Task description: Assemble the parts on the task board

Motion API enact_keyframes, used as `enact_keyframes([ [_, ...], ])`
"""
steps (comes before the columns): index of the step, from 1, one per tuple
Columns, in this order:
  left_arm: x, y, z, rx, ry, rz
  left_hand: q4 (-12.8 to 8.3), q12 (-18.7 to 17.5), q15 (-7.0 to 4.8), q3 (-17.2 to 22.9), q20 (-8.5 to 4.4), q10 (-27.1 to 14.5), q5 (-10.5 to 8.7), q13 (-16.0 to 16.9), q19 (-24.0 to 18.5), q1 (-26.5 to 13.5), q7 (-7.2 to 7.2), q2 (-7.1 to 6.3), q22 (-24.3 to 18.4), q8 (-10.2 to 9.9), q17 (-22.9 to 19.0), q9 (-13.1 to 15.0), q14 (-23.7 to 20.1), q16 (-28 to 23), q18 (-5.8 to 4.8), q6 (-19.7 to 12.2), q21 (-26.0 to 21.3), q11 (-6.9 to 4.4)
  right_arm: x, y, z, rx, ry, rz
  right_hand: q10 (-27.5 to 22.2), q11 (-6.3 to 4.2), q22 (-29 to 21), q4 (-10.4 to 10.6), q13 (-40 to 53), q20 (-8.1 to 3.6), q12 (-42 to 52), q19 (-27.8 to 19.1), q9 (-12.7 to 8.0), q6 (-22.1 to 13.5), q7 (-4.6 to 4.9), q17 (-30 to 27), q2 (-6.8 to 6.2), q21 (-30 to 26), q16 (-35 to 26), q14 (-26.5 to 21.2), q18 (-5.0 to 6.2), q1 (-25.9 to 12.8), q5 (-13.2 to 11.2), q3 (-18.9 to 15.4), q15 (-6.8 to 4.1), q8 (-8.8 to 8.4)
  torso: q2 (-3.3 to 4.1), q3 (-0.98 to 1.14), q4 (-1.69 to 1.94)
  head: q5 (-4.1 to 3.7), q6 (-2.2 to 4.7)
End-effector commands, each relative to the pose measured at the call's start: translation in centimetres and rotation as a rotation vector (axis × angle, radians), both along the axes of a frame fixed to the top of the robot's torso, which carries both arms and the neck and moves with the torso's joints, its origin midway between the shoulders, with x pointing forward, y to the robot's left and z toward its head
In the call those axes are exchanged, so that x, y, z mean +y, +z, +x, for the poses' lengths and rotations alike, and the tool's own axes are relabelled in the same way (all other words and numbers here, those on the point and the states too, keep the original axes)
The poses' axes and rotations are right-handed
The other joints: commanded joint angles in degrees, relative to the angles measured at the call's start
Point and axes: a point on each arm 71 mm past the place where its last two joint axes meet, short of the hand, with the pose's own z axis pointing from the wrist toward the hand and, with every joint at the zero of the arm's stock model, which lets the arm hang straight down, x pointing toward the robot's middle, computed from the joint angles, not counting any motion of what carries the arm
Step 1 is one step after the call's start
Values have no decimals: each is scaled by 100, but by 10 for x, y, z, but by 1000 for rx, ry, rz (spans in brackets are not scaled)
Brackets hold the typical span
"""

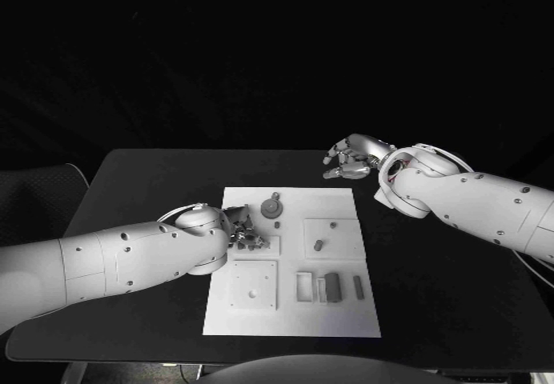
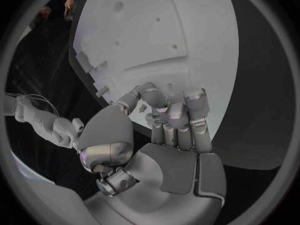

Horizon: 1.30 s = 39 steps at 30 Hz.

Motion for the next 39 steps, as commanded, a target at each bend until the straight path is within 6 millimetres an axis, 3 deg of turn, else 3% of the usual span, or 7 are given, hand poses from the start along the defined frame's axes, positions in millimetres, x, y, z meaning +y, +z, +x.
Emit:
enact_keyframes([
  [1, -1, 0, 0, -3, 0, -9, 39, 40, -81, 1, 5, -2, -23, -9, 12, -8, 1, -72, 91, 18, -2, 2, 39, 15, 37, 20, -23, -6, 1, -1, 0, 8, 8, -2, -46, -12, 50, 33, -7, -35, 33, -17, -8, 7, 39, 7, -3, -28, -28, 8, 234, -77, 22, -2, -18, -24, 0, 0, 0, -2, 2],
  [16, 1, 3, 1, -34, 9, -33, 96, 51, -88, -19, -1, -3, -34, -9, 19, -21, -2, -89, 92, 28, 0, 9, 43, 20, 46, 21, -19, -11, 1, -1, -1, 9, 8, -2, -48, -12, 50, 37, -12, -35, 37, -17, -9, 5, 39, 8, -2, -29, -28, 8, 234, -77, 23, -1, -17, -25, -1, 0, -1, 0, 31],
  [24, -1, 4, 2, -45, 8, -46, 288, 63, -98, 4, -9, -10, -39, -14, 26, -63, -7, -241, 85, 37, -2, 19, 45, 16, 60, 13, -27, -18, 1, -1, -1, 10, 9, -2, -48, -12, 51, 38, -14, -36, 39, -17, -10, 5, 39, 8, -2, -29, -28, 9, 234, -77, 22, 0, -17, -25, -1, 1, 0, -4, 43],
  [39, 0, 3, 1, -14, 11, -65, 409, 71, -102, 40, -15, -17, -42, -18, 29, -17, -8, -361, 85, 45, -2, 32, 41, 15, 69, 1, -27, -20, 1, -1, -1, 11, 8, -3, -50, -11, 51, 40, -19, -36, 42, -18, -11, 4, 40, 8, -3, -29, -28, 9, 234, -77, 22, 0, -17, -24, -2, 3, -1, -5, 47],
])
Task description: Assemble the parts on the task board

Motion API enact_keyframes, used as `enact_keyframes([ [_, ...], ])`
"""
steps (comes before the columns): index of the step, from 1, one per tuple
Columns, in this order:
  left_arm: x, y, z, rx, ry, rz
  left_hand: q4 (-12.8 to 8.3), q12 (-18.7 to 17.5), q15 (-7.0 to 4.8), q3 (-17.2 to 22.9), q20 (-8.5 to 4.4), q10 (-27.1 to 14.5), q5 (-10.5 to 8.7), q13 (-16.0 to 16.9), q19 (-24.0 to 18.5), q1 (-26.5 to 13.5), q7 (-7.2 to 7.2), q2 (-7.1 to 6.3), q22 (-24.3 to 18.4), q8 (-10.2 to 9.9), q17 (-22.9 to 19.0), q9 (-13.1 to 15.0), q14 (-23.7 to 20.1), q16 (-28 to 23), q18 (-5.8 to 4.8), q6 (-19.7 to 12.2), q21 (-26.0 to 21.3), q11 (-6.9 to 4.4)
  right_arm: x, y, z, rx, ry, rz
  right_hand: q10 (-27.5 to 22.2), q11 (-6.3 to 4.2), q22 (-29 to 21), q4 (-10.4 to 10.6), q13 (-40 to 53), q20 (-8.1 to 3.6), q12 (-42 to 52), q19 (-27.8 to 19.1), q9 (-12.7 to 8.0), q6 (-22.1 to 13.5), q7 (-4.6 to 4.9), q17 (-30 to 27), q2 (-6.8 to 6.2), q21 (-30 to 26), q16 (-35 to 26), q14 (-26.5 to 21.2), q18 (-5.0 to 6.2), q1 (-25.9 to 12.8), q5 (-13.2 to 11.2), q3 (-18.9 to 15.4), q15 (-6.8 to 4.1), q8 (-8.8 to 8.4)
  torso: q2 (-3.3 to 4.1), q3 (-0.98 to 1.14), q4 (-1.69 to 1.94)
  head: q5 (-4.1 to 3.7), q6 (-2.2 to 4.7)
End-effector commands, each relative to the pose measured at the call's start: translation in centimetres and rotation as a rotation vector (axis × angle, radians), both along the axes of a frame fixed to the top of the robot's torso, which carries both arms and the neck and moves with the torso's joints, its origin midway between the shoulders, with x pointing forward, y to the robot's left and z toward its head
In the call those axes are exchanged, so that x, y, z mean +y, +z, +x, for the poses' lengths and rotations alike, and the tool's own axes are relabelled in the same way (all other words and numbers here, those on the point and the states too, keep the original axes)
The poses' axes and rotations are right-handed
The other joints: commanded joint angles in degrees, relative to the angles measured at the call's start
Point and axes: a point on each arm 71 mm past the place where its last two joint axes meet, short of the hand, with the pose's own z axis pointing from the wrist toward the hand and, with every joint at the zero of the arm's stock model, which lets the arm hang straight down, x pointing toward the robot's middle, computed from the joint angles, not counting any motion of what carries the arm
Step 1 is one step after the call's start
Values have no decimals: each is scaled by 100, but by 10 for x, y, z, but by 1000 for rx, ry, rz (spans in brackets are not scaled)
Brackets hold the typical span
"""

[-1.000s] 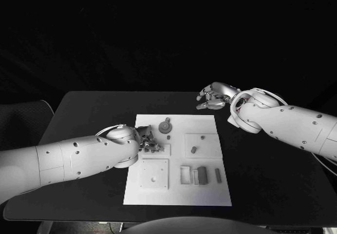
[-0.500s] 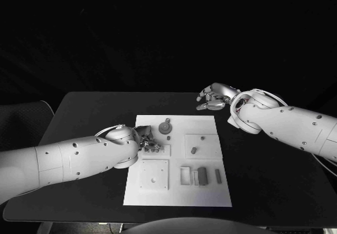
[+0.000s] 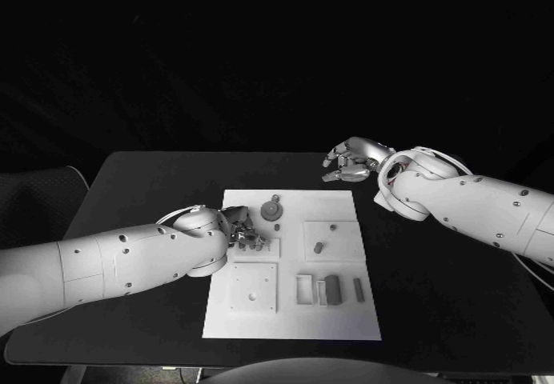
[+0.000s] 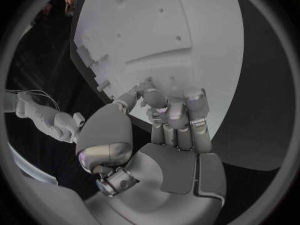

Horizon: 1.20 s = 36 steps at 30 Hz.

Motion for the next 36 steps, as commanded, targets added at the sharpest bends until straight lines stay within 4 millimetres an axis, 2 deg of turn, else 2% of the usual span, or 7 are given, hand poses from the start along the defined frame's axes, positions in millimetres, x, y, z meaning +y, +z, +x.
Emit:
enact_keyframes([
  [1, -1, 0, -1, 17, -8, -19, 29, 39, -42, -4, -15, -20, -20, -8, 29, 13, -3, -62, 85, 24, -2, 6, 12, 16, 63, 5, -27, -18, 0, -1, 0, 9, 8, -3, -39, 20, 51, 40, -8, -49, 20, -6, -7, 4, 39, 6, 20, -29, -28, 8, 235, -55, 22, 0, -15, -25, 0, 1, -2, 0, -5],
  [14, 0, -2, -1, 36, -12, -11, 12, 46, -40, -10, -13, -22, -20, -8, 27, 118, -1, -93, 90, 31, 3, 16, 5, 20, 63, -3, -21, -16, 0, -1, -1, 9, 7, -3, -41, 21, 51, 41, -12, -49, 23, -6, -8, 5, 39, 7, 19, -29, -28, 9, 235, -55, 22, 0, -15, -24, 0, -7, 5, -9, -21],
  [23, 1, -2, -1, 36, -7, -18, 170, 46, -35, -53, -8, -28, -26, -13, 18, 29, 4, -287, 84, 33, 8, 27, -8, 23, 60, -14, -28, -11, 0, -1, -1, 9, 7, -3, -41, 21, 51, 42, -15, -49, 25, -6, -9, 5, 39, 7, 18, -29, -29, 9, 235, -56, 22, -1, -15, -23, 1, -6, 4, -8, -24],
  [25, 1, -2, -1, 35, -5, -20, 53, 51, -33, -393, -16, -49, -24, -7, -28, -42, 3, -164, 98, 40, 21, 49, -35, 36, 68, -43, -24, -12, 0, -1, -1, 9, 7, -3, -42, 21, 51, 43, -15, -49, 25, -6, -9, 5, 39, 7, 18, -29, -29, 9, 235, -56, 22, -1, -15, -23, 1, -5, 2, -8, -25],
  [29, 1, -2, 0, 31, 2, -27, 49, 46, -52, -739, -34, -63, -25, -11, -75, -193, -11, -97, 87, 33, 23, 57, -56, 31, 90, -55, -47, -28, 0, -1, 0, 10, 7, -3, -42, 21, 52, 43, -16, -49, 26, -6, -9, 5, 39, 7, 18, -29, -29, 9, 235, -57, 22, -1, -15, -23, 1, -3, 4, -7, -26],
  [35, 2, -2, 0, 33, 2, -26, 13, 37, -66, -935, -47, -70, -25, -19, -90, -162, -15, 25, 81, 20, 21, 59, -66, 20, 108, -71, -60, -36, 0, -1, 0, 9, 6, -3, -42, 21, 52, 44, -18, -49, 27, -6, -9, 5, 39, 7, 19, -29, -29, 9, 235, -57, 22, -1, -15, -23, 1, -1, -2, -8, -23],
  [36, 1, -2, 0, 34, 1, -25, -38, 33, -67, -978, -45, -72, -18, -25, -91, -86, -14, 132, 82, 17, 18, 58, -67, 14, 107, -74, -61, -36, 0, -1, 0, 9, 6, -3, -42, 21, 52, 44, -18, -49, 28, -6, -9, 5, 39, 7, 19, -29, -29, 9, 235, -57, 22, -1, -15, -23, 1, 0, -2, -8, -24],
])
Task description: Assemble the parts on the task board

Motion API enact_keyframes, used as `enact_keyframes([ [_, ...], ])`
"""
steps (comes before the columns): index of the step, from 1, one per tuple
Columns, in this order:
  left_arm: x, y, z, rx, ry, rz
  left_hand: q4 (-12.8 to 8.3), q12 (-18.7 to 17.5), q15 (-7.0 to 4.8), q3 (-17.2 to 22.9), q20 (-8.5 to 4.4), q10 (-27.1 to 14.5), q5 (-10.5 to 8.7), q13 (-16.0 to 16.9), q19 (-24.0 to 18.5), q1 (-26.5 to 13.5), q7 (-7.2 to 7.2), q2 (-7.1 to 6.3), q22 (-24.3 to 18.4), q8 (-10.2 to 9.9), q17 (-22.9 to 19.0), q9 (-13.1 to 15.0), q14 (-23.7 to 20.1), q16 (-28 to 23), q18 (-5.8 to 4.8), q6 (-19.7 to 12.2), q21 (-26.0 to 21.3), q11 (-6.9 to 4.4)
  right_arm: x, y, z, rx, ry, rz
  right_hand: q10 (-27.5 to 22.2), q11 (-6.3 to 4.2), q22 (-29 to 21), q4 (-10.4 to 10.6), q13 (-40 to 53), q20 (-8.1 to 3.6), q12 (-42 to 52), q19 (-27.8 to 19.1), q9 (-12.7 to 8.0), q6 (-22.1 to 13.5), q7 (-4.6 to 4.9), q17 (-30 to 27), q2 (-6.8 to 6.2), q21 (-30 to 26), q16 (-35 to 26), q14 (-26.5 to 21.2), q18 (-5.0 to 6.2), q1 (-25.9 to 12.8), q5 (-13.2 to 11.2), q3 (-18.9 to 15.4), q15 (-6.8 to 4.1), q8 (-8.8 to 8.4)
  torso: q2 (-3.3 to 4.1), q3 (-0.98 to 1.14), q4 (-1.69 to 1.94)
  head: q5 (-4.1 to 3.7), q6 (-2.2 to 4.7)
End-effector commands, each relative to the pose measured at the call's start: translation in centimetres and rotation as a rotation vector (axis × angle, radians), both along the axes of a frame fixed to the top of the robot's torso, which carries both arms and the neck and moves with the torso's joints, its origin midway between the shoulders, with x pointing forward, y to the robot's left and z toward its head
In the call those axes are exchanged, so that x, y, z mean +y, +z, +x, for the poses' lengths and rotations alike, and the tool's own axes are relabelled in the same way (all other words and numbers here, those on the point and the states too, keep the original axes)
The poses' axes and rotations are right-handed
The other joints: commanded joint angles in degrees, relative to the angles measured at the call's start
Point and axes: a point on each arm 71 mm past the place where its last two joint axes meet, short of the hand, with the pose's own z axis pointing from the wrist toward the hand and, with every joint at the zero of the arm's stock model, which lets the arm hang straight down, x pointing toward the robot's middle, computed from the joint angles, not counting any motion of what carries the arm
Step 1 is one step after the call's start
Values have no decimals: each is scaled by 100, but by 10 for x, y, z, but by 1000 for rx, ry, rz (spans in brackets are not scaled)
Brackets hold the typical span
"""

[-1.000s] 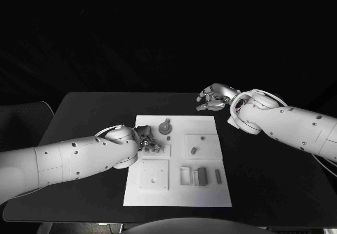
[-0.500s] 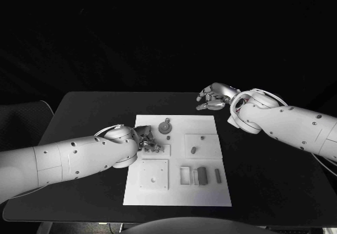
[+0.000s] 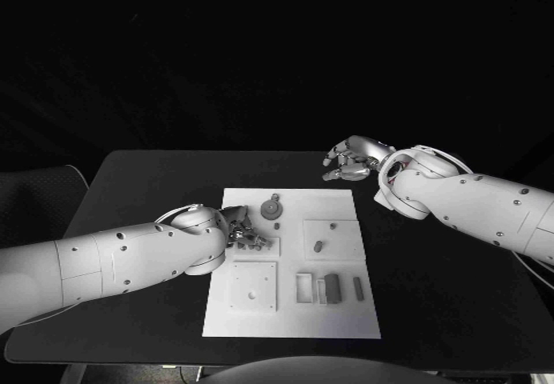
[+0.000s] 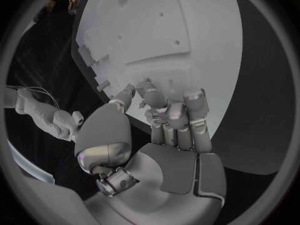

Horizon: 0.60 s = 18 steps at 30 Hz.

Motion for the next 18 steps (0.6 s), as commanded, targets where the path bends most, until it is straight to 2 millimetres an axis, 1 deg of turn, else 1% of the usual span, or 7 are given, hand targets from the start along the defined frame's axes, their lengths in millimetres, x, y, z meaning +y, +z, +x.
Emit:
enact_keyframes([
  [1, -3, 0, -1, 6, -11, -13, -80, 8, -32, -108, 1, -42, -11, -15, -50, 119, 9, 217, 85, -9, -2, 2, -30, 11, 69, -52, -35, -6, 1, -1, 0, 8, 8, -2, -22, -2, 52, 45, -7, -26, 28, -5, -5, 7, 37, 7, 19, -29, -29, 16, 234, -57, 22, -1, -21, -22, 0, 3, -3, 1, 0],
  [3, -3, 0, -1, 10, -12, -14, -238, -1, -25, -265, 15, -40, 122, -34, -56, 263, 14, 426, 87, -25, -10, -15, -24, -4, 61, -50, -41, 0, 1, -1, 0, 8, 8, -2, -22, -2, 52, 45, -7, -26, 28, -5, -6, 7, 37, 7, 19, -29, -29, 16, 234, -57, 22, -1, -21, -22, 0, 4, -4, 2, 1],
  [5, -4, 0, -1, 15, -16, -16, -346, -8, -22, -362, 23, -36, 268, -53, -55, 366, 18, 545, 84, -40, -16, -34, -19, -16, 60, -47, -53, 3, 1, -1, -1, 8, 8, -2, -22, -2, 52, 45, -8, -26, 29, -5, -6, 7, 37, 7, 19, -29, -29, 16, 234, -57, 22, -1, -21, -22, 0, 4, -4, 2, 1],
  [6, -4, -1, -1, 19, -17, -17, -373, -11, -21, -352, 26, -34, 310, -61, -51, 423, 20, 565, 81, -47, -18, -41, -17, -22, 61, -46, -59, 4, 1, -1, -1, 8, 8, -2, -22, -2, 52, 45, -8, -26, 29, -5, -6, 7, 37, 8, 19, -29, -29, 16, 234, -57, 22, -1, -21, -22, 0, 4, -4, 2, 1],
  [8, -5, -1, -1, 23, -20, -16, -285, -20, -16, -205, 35, -30, 270, -83, -32, 501, 25, 476, 70, -63, -26, -58, -11, -37, 59, -40, -80, 9, 1, -1, -1, 8, 8, -2, -22, -2, 52, 45, -9, -26, 30, -5, -6, 7, 37, 8, 19, -29, -29, 16, 234, -57, 22, -1, -21, -22, 0, 4, -3, -1, -1],
  [15, -5, -2, -1, 28, -21, -12, -95, -35, -6, -90, 41, -45, 211, -114, -36, 486, 41, 239, 68, -87, -28, -64, -32, -55, 63, -66, -112, 21, 0, -1, -1, 8, 7, -2, -23, -2, 52, 45, -10, -26, 31, -5, -6, 7, 37, 8, 18, -29, -29, 16, 234, -56, 22, 0, -21, -22, 0, 4, -4, -9, -5],
  [18, -6, -1, -1, 25, -23, -10, -71, -34, -5, -50, 40, -47, 198, -120, -35, 536, 42, 244, 73, -88, -26, -59, -35, -54, 66, -71, -115, 22, 0, -1, -1, 8, 8, -2, -23, -2, 52, 44, -11, -26, 31, -5, -6, 7, 37, 8, 18, -29, -29, 16, 234, -55, 22, 0, -21, -22, 0, 3, -1, -10, -4],
])
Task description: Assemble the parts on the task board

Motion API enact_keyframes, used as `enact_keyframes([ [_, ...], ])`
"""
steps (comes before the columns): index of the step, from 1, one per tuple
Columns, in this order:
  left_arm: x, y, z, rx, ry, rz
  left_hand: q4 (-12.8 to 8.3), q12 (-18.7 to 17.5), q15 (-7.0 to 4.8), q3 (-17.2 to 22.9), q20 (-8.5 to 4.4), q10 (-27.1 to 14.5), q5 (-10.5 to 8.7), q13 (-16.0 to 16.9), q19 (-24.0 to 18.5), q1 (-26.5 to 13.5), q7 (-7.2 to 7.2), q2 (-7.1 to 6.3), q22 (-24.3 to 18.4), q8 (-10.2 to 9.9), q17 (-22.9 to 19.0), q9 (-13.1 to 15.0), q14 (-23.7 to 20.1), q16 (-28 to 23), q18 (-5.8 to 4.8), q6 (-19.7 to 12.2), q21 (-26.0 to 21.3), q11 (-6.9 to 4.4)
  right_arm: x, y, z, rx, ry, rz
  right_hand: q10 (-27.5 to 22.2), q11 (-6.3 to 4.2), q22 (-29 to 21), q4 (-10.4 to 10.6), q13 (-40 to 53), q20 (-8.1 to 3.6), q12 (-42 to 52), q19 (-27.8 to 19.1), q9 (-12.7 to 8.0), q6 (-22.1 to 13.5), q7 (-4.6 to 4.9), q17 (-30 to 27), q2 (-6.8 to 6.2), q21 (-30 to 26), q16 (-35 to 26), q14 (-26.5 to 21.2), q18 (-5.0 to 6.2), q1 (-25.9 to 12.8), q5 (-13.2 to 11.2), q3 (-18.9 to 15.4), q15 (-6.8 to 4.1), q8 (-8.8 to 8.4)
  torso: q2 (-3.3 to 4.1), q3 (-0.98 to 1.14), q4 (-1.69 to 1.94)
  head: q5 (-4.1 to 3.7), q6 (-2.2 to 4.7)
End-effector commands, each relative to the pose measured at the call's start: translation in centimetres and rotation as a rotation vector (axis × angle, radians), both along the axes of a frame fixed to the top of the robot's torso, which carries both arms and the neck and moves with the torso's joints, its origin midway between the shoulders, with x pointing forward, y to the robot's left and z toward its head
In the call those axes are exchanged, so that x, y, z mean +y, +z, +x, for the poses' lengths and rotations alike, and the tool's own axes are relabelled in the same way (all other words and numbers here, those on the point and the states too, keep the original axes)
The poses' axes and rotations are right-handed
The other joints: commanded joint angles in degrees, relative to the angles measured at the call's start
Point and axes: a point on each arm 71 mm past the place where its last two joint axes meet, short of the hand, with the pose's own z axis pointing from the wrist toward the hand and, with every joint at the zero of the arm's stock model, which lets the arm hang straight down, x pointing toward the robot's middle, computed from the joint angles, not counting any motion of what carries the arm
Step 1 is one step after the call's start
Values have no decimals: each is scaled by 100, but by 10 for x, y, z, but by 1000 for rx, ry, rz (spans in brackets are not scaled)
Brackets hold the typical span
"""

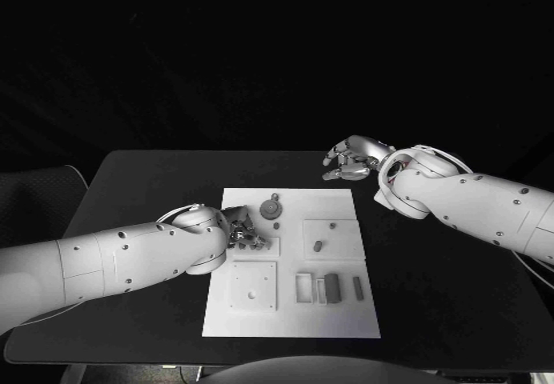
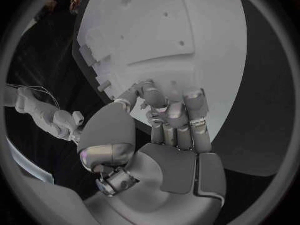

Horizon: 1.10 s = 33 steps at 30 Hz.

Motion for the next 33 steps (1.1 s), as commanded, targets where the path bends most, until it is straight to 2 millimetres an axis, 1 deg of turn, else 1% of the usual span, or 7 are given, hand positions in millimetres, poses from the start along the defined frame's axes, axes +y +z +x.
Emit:
enact_keyframes([
  [1, -2, -1, -1, 12, -16, -3, 1, -33, 6, 37, 19, -27, 3, -12, -15, 94, 20, 4, 77, -20, -3, 0, -15, -32, 56, -15, -25, 2, 1, -1, -1, 8, 8, -2, -25, -2, 52, 45, -6, -37, 32, 3, -7, 4, 40, 9, 18, -29, -29, 11, 234, -55, 22, 0, -16, -22, 0, -1, 4, -4, 1],
  [8, -3, 0, -1, 5, -14, -4, -171, -25, 21, -4, 35, -43, 422, -33, -27, 241, 36, 189, 98, -23, 1, 17, -29, -36, 44, -38, -24, 17, 1, -1, -1, 8, 8, -2, -26, -1, 52, 45, -8, -37, 33, 3, -8, 4, 40, 9, 18, -29, -29, 11, 234, -55, 22, 0, -16, -22, 1, -1, 2, -4, 8],
  [15, -3, 0, -1, 7, -19, -5, -499, -15, 29, -3, 45, -55, 457, -51, -38, 400, 45, 513, 106, -30, 4, 24, -37, -39, 36, -48, -19, 25, 0, -1, -1, 8, 8, -2, -27, -1, 52, 47, -10, -37, 35, 3, -8, 4, 40, 9, 18, -29, -29, 11, 234, -56, 22, -1, -16, -21, 1, -2, 4, -5, 7],
  [17, -3, 0, -1, 6, -18, -6, -515, -15, 30, -1, 46, -55, 457, -52, -38, 405, 46, 523, 106, -31, 4, 24, -37, -39, 36, -48, -18, 25, 0, -1, -1, 8, 7, -2, -27, -1, 52, 47, -10, -37, 35, 3, -8, 4, 40, 9, 18, -29, -29, 11, 234, -57, 22, -1, -15, -21, 1, -2, 3, -6, 7],
  [21, -3, 0, -1, 3, -17, -8, -710, -11, 38, 101, 55, -61, 360, -63, -42, 521, 54, 723, 106, -40, 3, 22, -41, -43, 27, -54, -16, 33, 1, -1, -1, 7, 8, -2, -27, -1, 52, 48, -11, -36, 36, 3, -9, 4, 40, 9, 18, -29, -29, 11, 234, -58, 22, -1, -15, -21, 2, -4, 2, -8, 9],
  [23, -4, 0, -1, 4, -19, -7, -540, -14, 41, 584, 63, -53, -200, -86, -10, 585, 58, 559, 89, -53, -7, 11, -29, -55, 20, -37, -31, 36, 1, -1, -1, 8, 8, -2, -27, -1, 52, 49, -12, -36, 36, 3, -9, 4, 40, 9, 18, -29, -29, 11, 234, -59, 22, -1, -15, -21, 2, -4, 2, -8, 8],
  [33, -4, 0, -1, -3, -24, -8, -598, -6, 45, 756, 59, -59, -214, -95, -3, 646, 62, 556, 106, -56, -5, 16, -25, -50, 22, -47, -16, 39, 1, -1, -1, 7, 8, -2, -28, -1, 52, 53, -15, -36, 38, 3, -9, 5, 40, 9, 19, -29, -30, 11, 234, -62, 22, -2, -15, -20, 1, -4, 3, -7, 6],
])
